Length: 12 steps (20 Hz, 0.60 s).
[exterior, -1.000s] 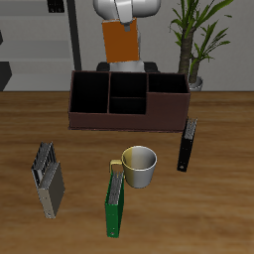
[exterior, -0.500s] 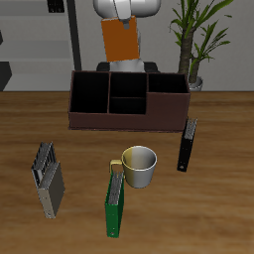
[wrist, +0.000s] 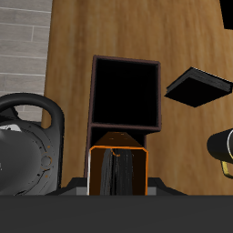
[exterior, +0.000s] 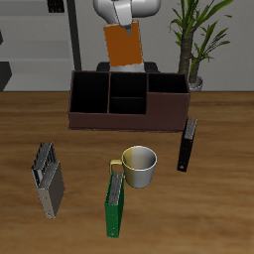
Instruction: Place the orange book into the back desk caddy's back compartment
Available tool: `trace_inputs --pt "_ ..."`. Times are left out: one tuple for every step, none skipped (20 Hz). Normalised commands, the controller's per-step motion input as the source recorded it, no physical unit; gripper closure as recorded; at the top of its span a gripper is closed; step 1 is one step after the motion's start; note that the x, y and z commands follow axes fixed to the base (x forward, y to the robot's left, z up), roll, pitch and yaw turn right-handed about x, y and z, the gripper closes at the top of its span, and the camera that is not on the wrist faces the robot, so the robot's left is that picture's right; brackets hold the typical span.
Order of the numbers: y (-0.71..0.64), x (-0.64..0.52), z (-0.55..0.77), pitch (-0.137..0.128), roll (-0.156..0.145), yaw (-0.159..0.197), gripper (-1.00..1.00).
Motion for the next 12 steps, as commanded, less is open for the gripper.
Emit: trace_inputs --pt "0.38 0.10 -0.21 -0.006 0.092 0.024 1.00" --pt "0.13 0.08 -0.08 0.032 0.027 -0.009 1.00" --pt "0.09 0.03 -0.03 -0.012 0.004 -0.015 1.00" --pt "0.20 0.11 -0.10 0.006 0.047 -0.053 1.00" --pt "0.07 0.05 -0.14 0.035 0.009 -0.037 1.00" --pt "0.08 0.00 -0.14 -0.003 0.020 -0.018 1.00" --pt "0.02 -0.01 -0.18 0.042 0.000 -0.088 1.00" --pt "0.17 -0.09 -0.29 0.064 0.029 -0.002 1.00" --pt "0.02 -0.08 -0.29 0.045 -0.001 -0.025 1.00" --pt "0.04 -0.10 -0.27 0.069 0.040 -0.015 1.00" --pt "0.00 -0.08 -0.14 0.030 -0.002 -0.010 1.00" --pt "-0.03 -0.12 -0.21 0.030 -0.029 -0.068 1.00"
